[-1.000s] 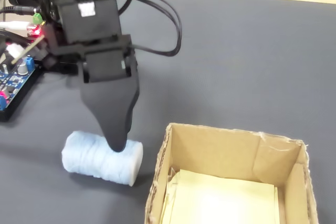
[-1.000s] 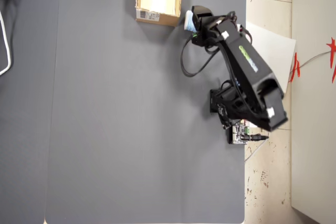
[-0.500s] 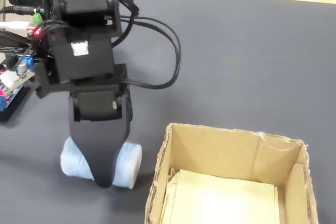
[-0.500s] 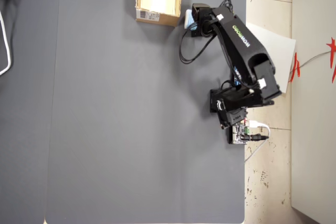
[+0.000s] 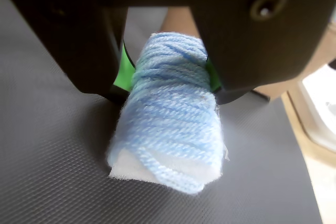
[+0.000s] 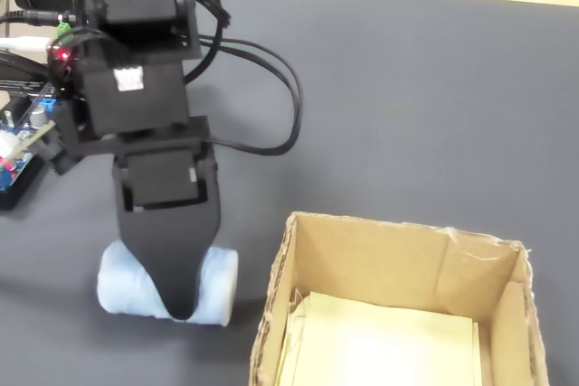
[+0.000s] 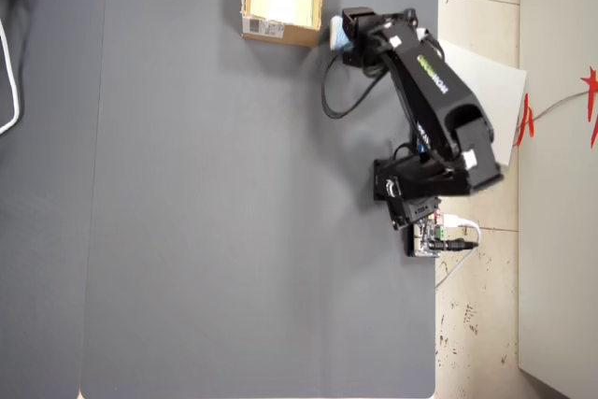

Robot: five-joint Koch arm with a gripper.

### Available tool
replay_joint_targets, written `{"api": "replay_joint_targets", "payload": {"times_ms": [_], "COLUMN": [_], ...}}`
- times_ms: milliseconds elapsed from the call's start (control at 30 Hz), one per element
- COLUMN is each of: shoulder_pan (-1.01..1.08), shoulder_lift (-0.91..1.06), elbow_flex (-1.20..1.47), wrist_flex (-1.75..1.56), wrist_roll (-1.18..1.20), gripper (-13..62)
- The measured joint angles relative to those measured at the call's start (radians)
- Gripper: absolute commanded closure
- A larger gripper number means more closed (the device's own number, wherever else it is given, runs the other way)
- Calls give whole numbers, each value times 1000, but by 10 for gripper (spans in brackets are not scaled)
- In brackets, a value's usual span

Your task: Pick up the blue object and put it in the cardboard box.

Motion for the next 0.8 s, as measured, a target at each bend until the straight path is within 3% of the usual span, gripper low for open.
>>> {"api": "replay_joint_targets", "payload": {"times_ms": [300,800], "shoulder_pan": [-6,-118], "shoulder_lift": [219,311], "elbow_flex": [210,256], "wrist_flex": [-233,-518], "wrist_roll": [89,118], "gripper": [388,385]}}
